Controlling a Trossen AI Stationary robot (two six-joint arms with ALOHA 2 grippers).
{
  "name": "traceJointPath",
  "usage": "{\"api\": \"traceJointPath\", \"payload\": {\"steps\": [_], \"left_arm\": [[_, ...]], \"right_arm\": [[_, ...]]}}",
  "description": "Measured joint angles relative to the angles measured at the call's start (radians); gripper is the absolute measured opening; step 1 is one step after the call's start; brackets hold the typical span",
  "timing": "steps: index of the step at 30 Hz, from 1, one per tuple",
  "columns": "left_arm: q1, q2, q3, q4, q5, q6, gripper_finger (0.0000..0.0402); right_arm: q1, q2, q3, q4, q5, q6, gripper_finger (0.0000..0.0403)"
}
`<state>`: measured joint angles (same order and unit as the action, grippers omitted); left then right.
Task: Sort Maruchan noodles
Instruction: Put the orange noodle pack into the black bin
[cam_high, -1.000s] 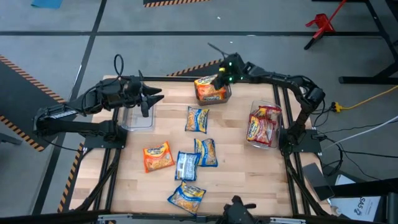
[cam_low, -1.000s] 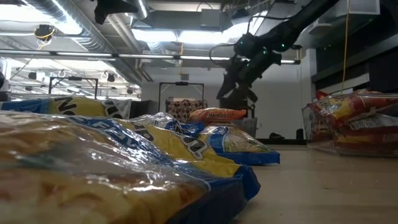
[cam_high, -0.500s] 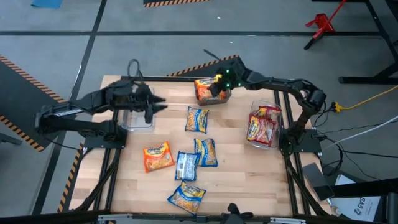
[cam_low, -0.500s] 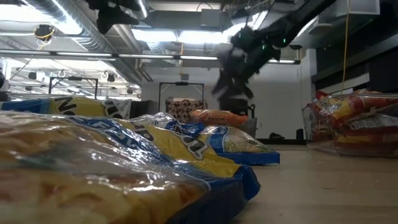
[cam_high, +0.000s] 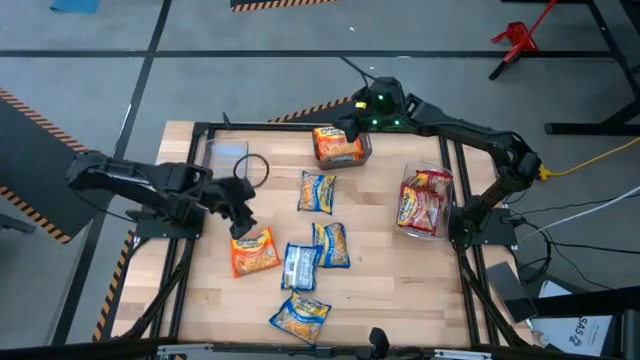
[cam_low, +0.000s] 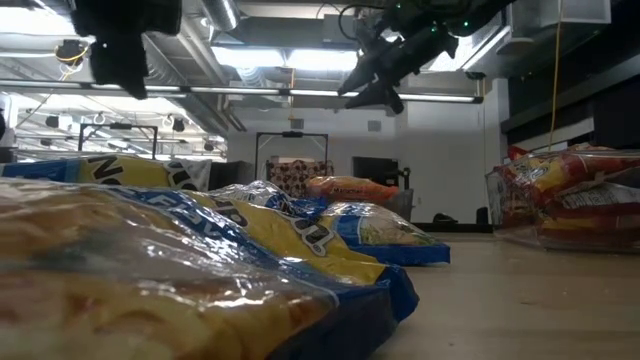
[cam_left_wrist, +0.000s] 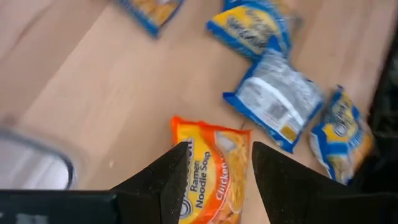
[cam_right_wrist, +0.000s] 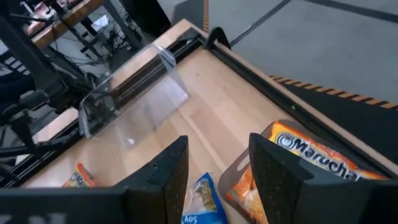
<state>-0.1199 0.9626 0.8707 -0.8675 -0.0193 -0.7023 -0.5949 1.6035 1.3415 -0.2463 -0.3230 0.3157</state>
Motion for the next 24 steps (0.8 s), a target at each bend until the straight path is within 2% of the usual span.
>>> {"api": "traceJointPath", "payload": {"steps": [8,14,19,24], "left_arm": [[-0.185,0.051,-0.004,-0.067,-0.099,-0.216,0.0172],[-0.299,0.053,-0.079,-0.08,-0.103,-0.452,0.018],[-0.378,0.053,-0.14,-0.073,-0.095,-0.592,0.0203],[-0.43,0.053,-0.199,-0.032,-0.1,-0.723,0.0242]], "right_arm": [[0.0,0.0,0.0,-0.079,-0.011,-0.036,0.0154],[0.0,0.0,0.0,-0.114,-0.026,-0.049,0.0154],[0.0,0.0,0.0,-0.117,-0.073,-0.06,0.0154],[0.0,0.0,0.0,-0.117,-0.082,-0.067,0.0154]]}}
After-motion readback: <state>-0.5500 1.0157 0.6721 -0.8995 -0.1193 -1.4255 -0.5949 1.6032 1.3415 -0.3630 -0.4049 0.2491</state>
